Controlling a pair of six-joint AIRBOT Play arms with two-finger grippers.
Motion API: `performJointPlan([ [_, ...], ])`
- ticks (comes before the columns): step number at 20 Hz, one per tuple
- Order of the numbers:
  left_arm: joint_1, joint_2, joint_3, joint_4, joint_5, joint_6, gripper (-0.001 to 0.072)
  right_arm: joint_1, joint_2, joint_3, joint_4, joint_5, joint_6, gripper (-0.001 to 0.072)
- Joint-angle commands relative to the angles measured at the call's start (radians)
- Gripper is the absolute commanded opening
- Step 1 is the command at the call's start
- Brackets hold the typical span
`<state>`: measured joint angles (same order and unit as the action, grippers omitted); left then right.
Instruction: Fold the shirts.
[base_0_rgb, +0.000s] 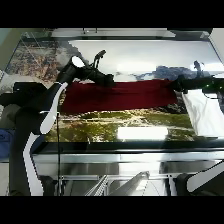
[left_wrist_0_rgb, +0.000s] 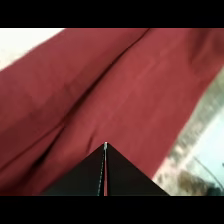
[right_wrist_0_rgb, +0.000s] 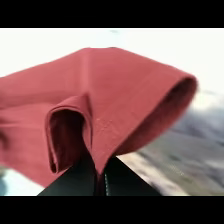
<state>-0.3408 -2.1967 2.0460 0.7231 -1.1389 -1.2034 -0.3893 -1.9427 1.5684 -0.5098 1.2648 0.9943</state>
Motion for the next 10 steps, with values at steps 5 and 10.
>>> performJointPlan([
  [5,-0.090,-0.067,0.001,0.044,0.246,-0.158,0.0006,0.022,0.071,0.106,0.224,0.169,0.028,0.0017],
  [10,-0.106,-0.104,0.001,0.031,0.261,-0.199,0.0006,0.132,0.192,0.108,0.401,0.225,0.038,0.0017],
])
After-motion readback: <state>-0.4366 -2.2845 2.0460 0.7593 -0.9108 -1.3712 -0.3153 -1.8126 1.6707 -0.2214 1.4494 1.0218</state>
